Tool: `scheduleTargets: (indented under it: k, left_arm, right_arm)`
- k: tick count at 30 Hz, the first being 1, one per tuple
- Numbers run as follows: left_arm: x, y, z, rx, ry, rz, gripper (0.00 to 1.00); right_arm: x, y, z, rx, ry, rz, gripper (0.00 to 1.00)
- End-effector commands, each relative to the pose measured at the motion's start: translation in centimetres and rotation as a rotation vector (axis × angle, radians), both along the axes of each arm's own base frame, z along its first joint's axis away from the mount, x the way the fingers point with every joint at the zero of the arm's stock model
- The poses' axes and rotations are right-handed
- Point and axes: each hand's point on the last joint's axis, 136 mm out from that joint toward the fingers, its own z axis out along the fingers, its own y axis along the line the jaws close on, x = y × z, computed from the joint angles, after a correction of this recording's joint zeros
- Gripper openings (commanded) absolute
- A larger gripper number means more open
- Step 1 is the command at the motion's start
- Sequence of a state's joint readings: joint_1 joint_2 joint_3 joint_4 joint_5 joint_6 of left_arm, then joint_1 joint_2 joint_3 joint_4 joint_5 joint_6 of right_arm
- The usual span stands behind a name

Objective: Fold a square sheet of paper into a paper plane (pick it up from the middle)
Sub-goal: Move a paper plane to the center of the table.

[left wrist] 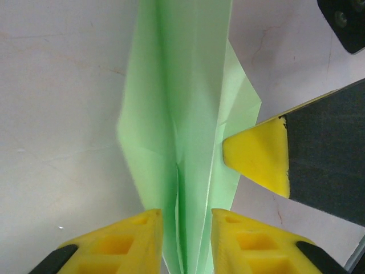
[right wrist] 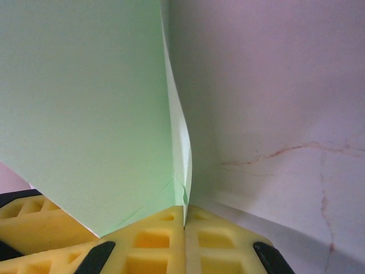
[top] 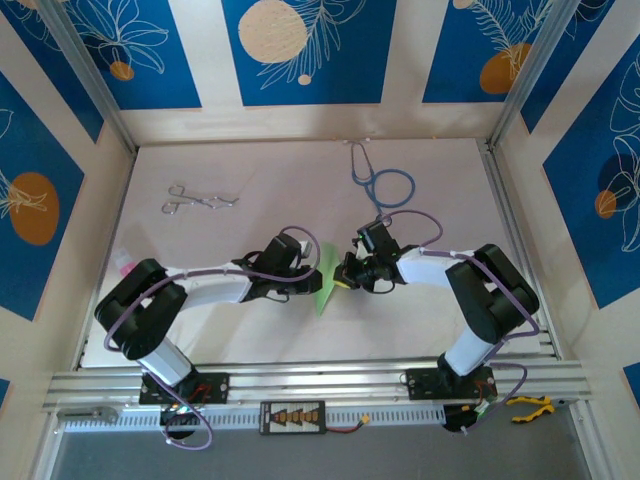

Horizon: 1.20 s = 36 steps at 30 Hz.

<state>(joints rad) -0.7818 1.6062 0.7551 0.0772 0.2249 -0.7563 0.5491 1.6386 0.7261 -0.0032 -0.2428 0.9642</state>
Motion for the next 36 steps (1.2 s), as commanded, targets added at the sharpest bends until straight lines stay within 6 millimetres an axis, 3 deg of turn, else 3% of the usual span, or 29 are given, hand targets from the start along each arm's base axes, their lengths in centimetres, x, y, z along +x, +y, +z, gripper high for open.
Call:
scheduleTargets:
  k: [1,36]
  left_arm:
    - [0.3,-0.4,1.0,0.011,-0.028,-0.016,0.29]
    - [-0.5,-1.6,-0.7,-0.005,0.071,-0.052,0.28]
  right_arm:
    - [-0.4,0.1,-0.1,0.023,0.027,-0.001,0.04]
    - [-0.3,0.5,-0.2,0.039,0.038,0.004,0.04]
